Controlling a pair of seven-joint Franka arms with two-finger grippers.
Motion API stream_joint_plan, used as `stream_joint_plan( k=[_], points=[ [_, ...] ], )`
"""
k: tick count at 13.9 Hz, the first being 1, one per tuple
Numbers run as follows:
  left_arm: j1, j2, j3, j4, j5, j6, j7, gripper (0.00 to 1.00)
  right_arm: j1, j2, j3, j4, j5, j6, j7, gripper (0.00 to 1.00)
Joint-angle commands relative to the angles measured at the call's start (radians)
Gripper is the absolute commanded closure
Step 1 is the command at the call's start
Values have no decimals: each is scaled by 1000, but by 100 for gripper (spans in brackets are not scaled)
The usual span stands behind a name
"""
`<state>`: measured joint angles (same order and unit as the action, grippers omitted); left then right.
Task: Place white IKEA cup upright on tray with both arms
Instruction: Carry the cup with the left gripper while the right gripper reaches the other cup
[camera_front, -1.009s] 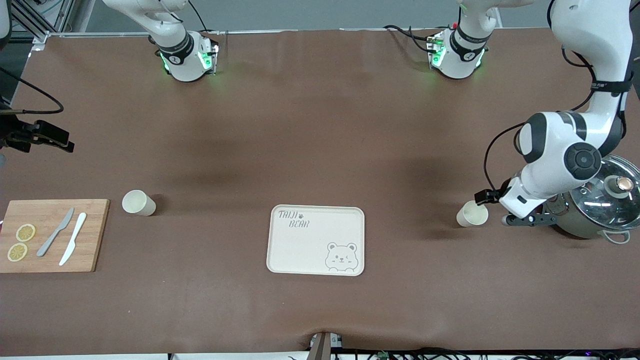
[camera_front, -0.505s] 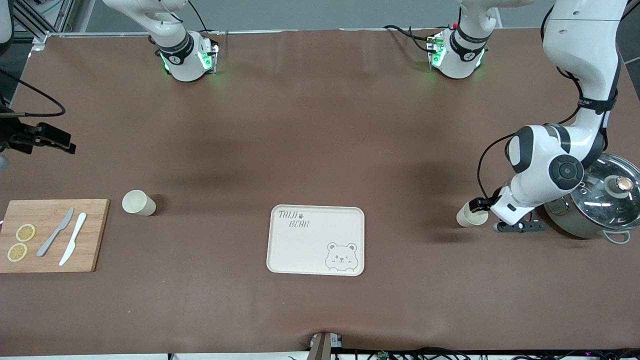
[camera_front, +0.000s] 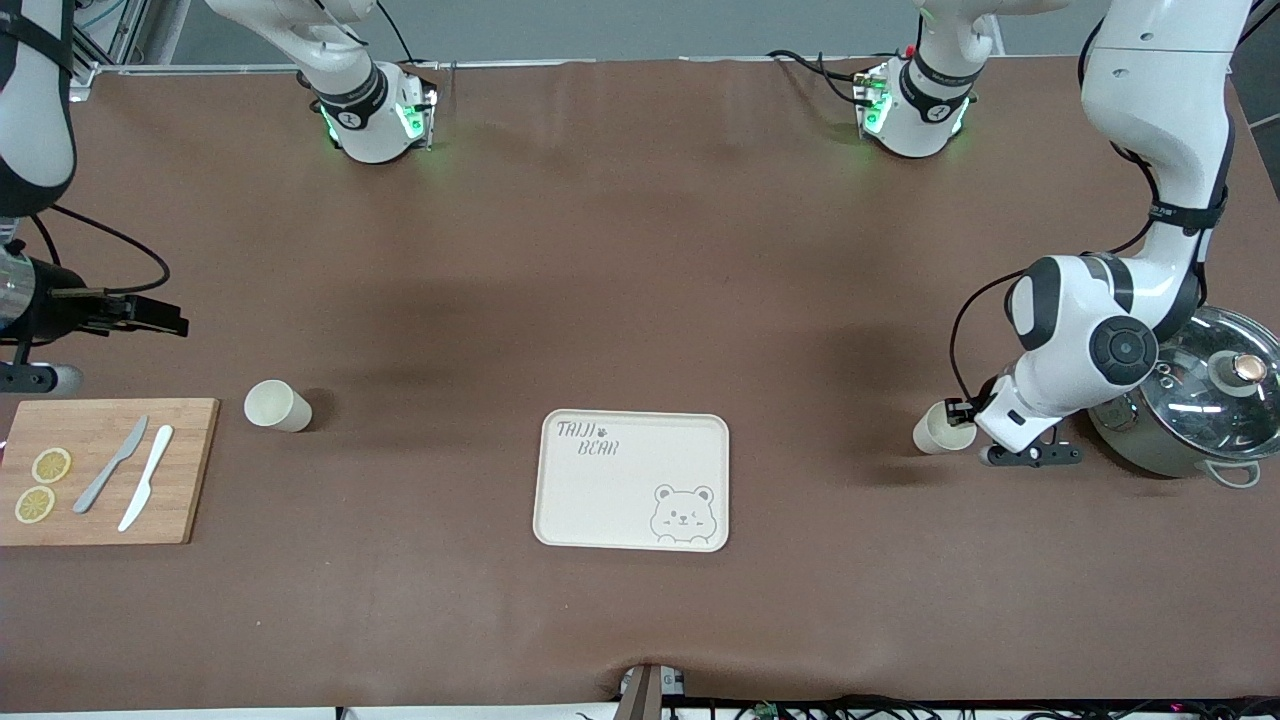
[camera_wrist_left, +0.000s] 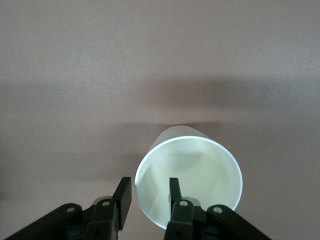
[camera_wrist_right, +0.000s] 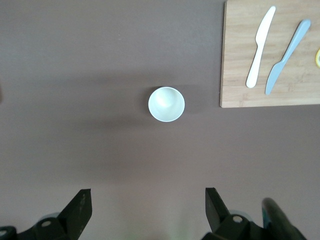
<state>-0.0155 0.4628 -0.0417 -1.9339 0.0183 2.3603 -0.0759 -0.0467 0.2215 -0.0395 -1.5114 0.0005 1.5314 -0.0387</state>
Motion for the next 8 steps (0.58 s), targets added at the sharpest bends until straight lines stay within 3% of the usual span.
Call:
stream_joint_plan(
  k=[1, 5, 8],
  points=[
    [-3, 13, -3, 26, -12, 7, -4, 100, -21, 21, 6, 22, 9, -8, 109, 0],
    [-8, 7, -15, 90, -12, -12, -15, 100, -25, 56, 6, 17, 3, 0, 161, 0],
    [-17, 3, -44, 203, -12, -119, -54, 100, -33, 70, 6, 14, 9, 44, 174, 0]
  ],
)
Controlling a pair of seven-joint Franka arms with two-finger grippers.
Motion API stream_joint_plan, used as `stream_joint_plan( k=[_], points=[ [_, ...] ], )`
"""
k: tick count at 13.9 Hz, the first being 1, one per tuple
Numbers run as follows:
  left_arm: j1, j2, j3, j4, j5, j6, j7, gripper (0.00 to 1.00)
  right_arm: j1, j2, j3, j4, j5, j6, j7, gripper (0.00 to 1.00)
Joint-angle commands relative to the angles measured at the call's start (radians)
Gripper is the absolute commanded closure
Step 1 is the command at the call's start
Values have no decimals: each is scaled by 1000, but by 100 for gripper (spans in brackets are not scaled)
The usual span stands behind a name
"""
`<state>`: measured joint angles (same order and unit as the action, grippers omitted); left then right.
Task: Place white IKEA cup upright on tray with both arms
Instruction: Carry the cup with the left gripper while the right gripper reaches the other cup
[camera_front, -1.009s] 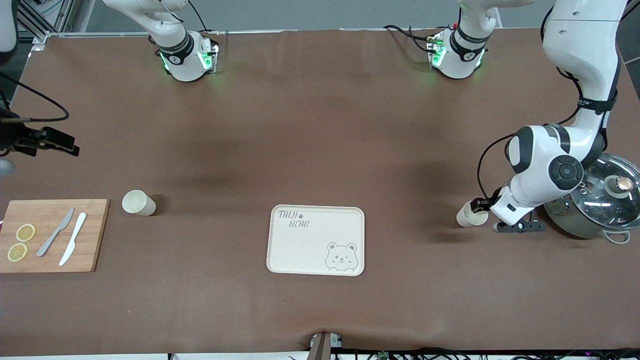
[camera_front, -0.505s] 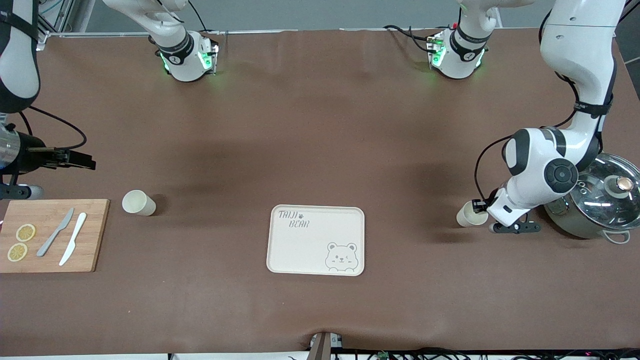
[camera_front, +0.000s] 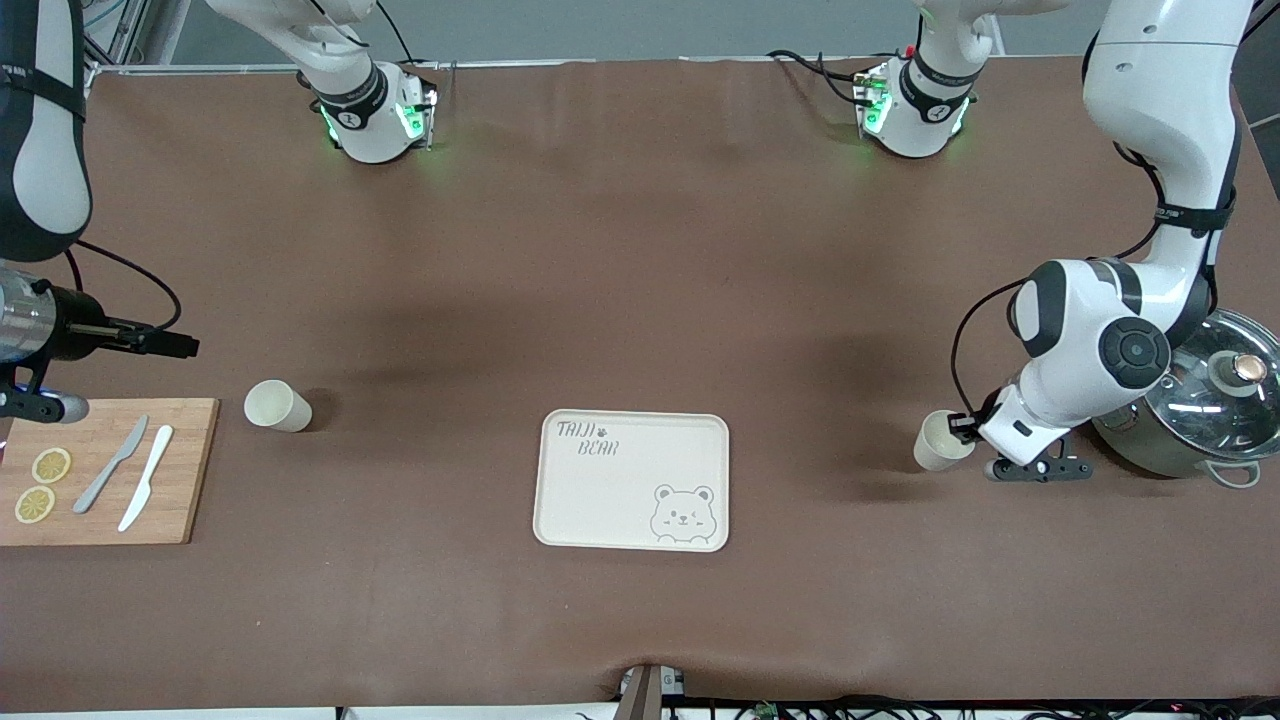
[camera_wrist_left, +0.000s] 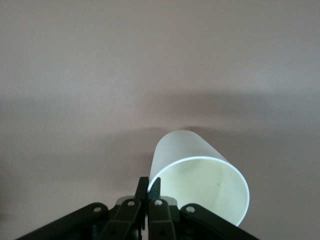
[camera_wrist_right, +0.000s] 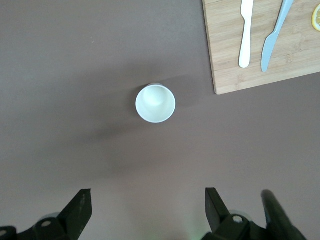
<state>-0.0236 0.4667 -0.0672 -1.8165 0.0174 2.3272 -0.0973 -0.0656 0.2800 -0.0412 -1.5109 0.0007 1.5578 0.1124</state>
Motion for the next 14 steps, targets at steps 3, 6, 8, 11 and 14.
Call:
stream_joint_plan(
  k=[3, 6, 8, 11, 14],
  points=[
    [-28, 12, -45, 236, -13, -215, -125, 100, -45, 24, 9, -67, 18, 154, 19, 0],
    [-94, 26, -46, 308, -36, -232, -234, 100, -65, 1, 11, -201, 18, 316, 10, 0],
    [-142, 33, -45, 316, -50, -232, -326, 100, -72, -34, 11, -302, 18, 390, 10, 0],
    [-202, 47, -45, 371, -51, -233, -468, 100, -94, -51, 11, -394, 18, 453, 7, 0],
    [-268, 101, -45, 457, -50, -233, -648, 100, -102, -47, 11, -437, 18, 560, 0, 0]
  ],
)
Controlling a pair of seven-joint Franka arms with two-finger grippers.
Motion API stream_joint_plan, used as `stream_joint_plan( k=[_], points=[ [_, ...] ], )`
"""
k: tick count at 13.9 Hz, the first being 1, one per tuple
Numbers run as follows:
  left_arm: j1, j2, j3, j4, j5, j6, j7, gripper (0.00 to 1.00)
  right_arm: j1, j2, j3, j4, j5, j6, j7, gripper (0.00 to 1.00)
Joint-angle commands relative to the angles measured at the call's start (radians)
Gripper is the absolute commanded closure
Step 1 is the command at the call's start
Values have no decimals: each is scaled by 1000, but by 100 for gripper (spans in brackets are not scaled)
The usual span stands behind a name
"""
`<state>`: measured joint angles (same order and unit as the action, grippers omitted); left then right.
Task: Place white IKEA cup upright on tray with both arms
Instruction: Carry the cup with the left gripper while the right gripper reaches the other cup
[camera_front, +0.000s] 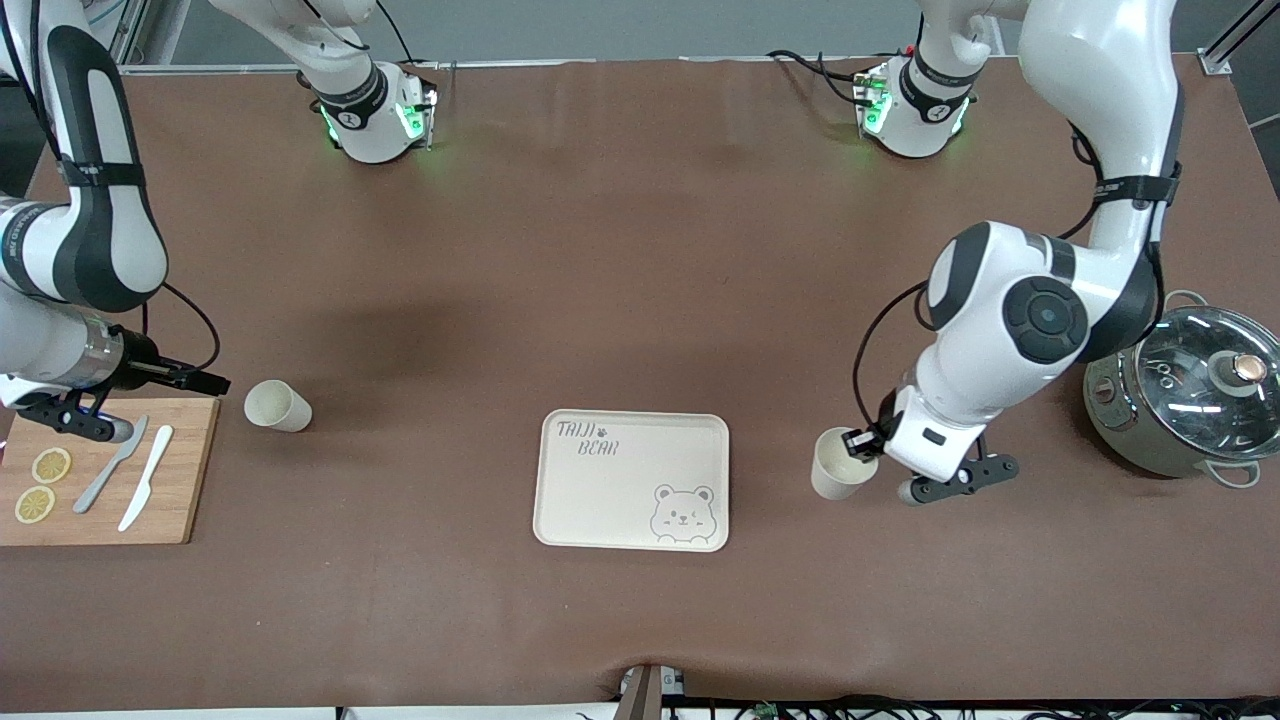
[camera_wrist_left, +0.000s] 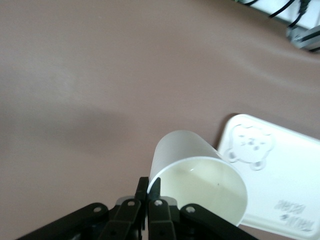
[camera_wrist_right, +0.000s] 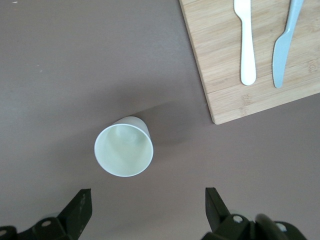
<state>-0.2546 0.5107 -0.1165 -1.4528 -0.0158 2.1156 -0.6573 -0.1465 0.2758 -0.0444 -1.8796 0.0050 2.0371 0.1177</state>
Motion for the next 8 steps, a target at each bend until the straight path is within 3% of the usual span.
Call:
stream_joint_plan(
  k=[1, 3, 6, 8],
  points=[
    [-60, 80, 5, 124, -16, -20, -132, 100, -24, -41, 14, -111, 13, 185, -4, 0],
    [-98, 123, 6, 167, -16, -17, -208, 100, -36, -43, 15, -202, 15, 332, -6, 0],
    [-155, 155, 12, 172, -16, -3, -278, 100, -36, -43, 15, -239, 15, 350, -6, 0],
    [-179, 186, 12, 172, -16, 20, -303, 100, -38, -37, 17, -257, 15, 353, -7, 6]
  ],
)
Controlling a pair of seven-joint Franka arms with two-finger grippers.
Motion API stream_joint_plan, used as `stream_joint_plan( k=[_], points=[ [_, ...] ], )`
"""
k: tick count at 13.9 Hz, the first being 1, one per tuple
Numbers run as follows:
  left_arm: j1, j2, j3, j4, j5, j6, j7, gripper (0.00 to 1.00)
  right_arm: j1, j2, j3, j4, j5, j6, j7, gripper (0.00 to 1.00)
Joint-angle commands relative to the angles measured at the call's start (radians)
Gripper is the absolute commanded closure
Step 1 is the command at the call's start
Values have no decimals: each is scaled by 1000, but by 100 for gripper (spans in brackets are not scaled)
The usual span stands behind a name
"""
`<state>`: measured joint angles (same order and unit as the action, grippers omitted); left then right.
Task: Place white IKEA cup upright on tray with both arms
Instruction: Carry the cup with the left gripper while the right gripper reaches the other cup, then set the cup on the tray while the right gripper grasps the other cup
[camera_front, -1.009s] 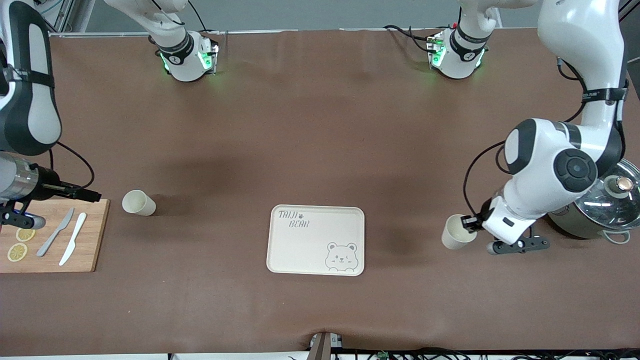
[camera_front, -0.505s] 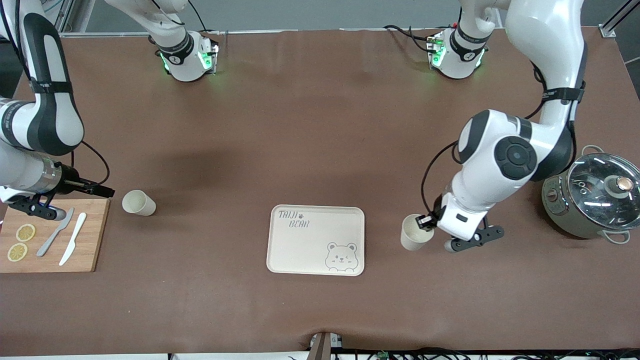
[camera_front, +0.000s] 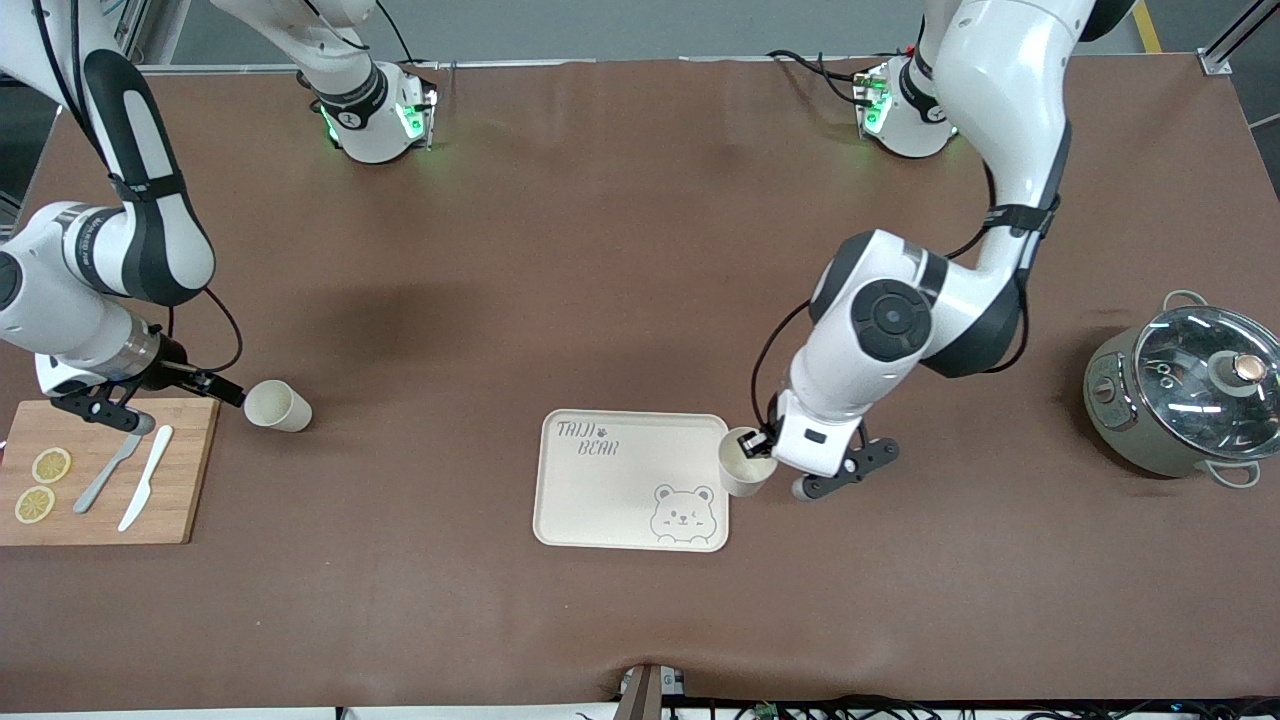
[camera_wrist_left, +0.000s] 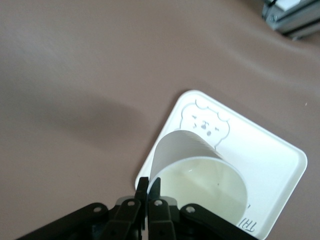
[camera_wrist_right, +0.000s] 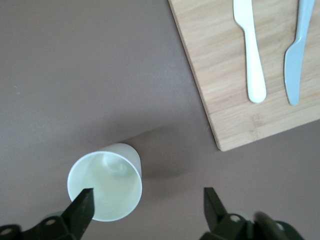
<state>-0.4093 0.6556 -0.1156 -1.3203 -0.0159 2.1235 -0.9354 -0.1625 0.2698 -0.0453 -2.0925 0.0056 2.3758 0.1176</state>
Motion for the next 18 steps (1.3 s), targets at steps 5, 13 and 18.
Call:
stream_joint_plan(
  k=[5, 13, 18],
  points=[
    [-74, 124, 11, 29, -12, 67, -85, 100, -17, -17, 19, -106, 14, 183, -6, 11],
    [-95, 180, 11, 26, -7, 69, -83, 100, -12, 15, 28, -164, 14, 286, -18, 14],
    [-85, 190, 10, 24, -15, 84, -86, 72, -14, 29, 31, -175, 14, 309, -30, 61]
  ],
)
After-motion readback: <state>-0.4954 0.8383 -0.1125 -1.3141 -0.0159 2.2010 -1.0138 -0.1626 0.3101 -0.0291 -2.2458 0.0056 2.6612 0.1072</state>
